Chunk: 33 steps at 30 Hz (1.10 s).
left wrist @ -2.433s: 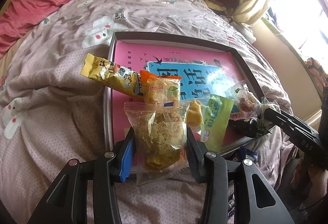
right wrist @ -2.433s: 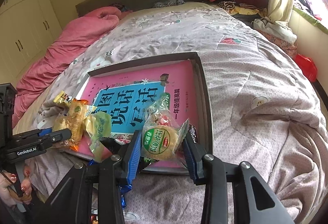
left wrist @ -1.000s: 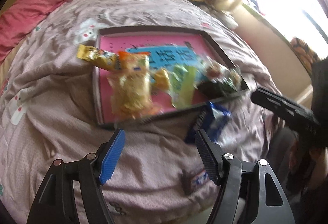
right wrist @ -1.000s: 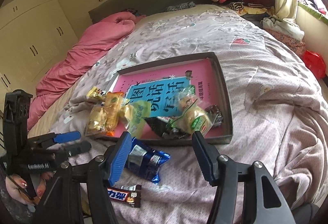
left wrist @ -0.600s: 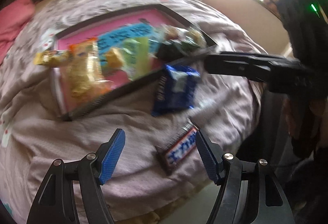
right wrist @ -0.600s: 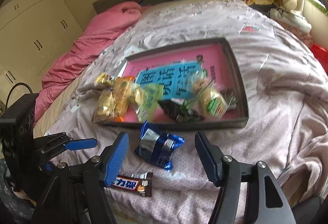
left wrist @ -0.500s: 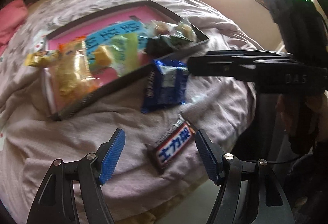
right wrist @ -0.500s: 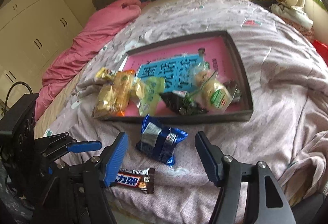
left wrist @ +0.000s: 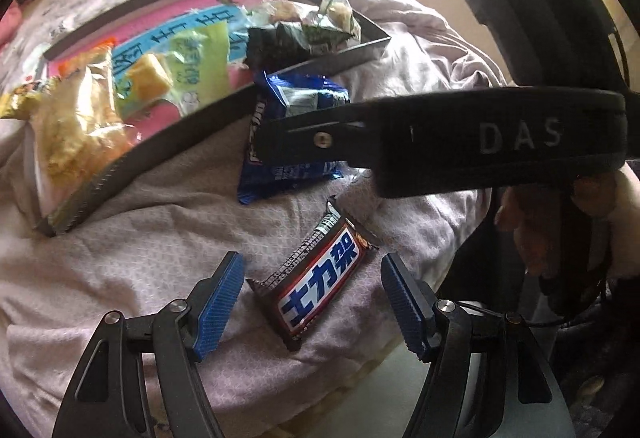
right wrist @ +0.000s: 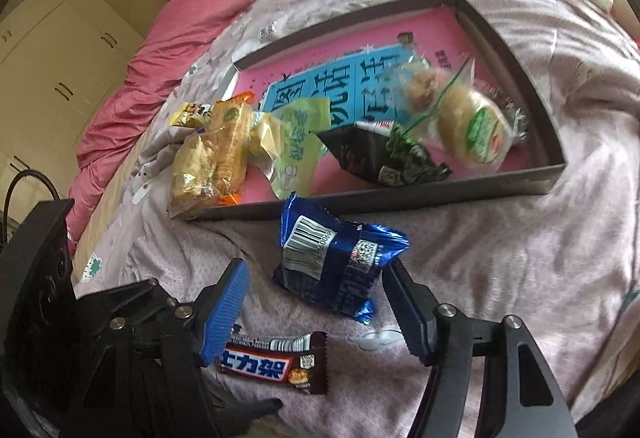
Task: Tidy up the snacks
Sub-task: 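Grasp the chocolate bar with the left tool while the right tool grasps the blue snack bag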
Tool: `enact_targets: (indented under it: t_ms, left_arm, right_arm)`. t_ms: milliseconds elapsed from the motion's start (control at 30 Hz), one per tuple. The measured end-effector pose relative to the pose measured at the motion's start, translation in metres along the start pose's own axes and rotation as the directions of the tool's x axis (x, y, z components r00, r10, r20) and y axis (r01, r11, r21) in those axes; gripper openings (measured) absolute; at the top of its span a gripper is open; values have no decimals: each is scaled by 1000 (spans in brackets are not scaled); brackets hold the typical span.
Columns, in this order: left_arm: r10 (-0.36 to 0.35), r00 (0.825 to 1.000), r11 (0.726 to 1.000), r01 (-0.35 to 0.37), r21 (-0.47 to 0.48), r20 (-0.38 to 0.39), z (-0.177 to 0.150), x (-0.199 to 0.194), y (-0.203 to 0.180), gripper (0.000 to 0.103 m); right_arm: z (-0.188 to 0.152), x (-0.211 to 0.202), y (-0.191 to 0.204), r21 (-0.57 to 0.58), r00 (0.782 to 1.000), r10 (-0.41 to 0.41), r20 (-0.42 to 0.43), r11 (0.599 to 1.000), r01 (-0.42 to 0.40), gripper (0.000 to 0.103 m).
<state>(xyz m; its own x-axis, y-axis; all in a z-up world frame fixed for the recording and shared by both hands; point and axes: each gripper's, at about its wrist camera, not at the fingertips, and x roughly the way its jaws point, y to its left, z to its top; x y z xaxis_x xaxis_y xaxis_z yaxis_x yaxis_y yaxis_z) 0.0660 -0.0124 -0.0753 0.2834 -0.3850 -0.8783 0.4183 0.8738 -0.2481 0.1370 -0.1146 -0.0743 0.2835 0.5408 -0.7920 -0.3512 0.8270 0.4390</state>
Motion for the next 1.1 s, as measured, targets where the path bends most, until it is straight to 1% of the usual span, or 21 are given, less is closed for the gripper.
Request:
enact_targets:
  t_ms: [200,233,267,300,333,367,400,467,600,633,667,700,800,833,933,1100]
  left_arm:
    - [-14,1000,1000,14,27,-2,6,8,-1,72]
    - [-18,1000,999,18,33,-4,6,10,-2,72]
    - [-23,1000,999,23,38,-6,7,11,-2,71]
    - [-24,1000,999,25,43,-6,8,12,-3,70]
    - [-24,1000,999,24,47,-7,9,14,-3,68]
    - [-23,1000,999,23,49,-10,10,16,-3,66]
    - [-27,1000,999,28,47,-12,10,17,-2,66]
    - [-37,999,998,37,47,-7,12,17,-3,59]
    - [-56,998,997,57,56,-11,12,18,-5,51]
    - [-69,998,996,69,49,-8,12,18,-5,47]
    - [-89,996,995,89,39,-5,12,17,-4,40]
    - [-99,995,995,99,27,-1,12,16,-3,40]
    - [-99,995,995,98,11,10,12,15,-1,37]
    - [-99,995,995,99,4,15,10,13,0,32]
    - [-111,993,993,112,-33,44,8,4,6,30]
    - [-96,991,991,104,-80,92,8,-15,17,29]
  right_arm:
    - [3,14,-9,66,1000,23,-2,998,-23,69]
    - [3,15,-12,80,999,36,0,996,-36,67]
    - [4,16,-14,95,998,61,9,994,-62,59]
    - [4,17,-16,105,997,73,15,992,-74,55]
    - [4,18,-19,109,998,68,15,992,-70,51]
    - [3,18,-21,109,998,69,12,992,-70,50]
    - [3,18,-22,108,997,73,15,991,-75,49]
    - [2,14,-26,108,997,79,23,991,-81,49]
    - [2,3,-25,88,996,77,41,993,-80,49]
    - [2,-1,-25,81,996,71,51,994,-75,49]
    - [1,-6,-24,75,996,71,60,994,-76,49]
    - [1,-11,-24,69,995,72,69,995,-77,49]
    - [2,-27,-24,61,991,80,108,994,-87,49]
    - [3,-32,-26,73,988,94,125,992,-104,49]
    - [5,-44,-31,81,983,89,161,991,-103,49]
    - [8,-58,-34,90,976,83,203,991,-103,49]
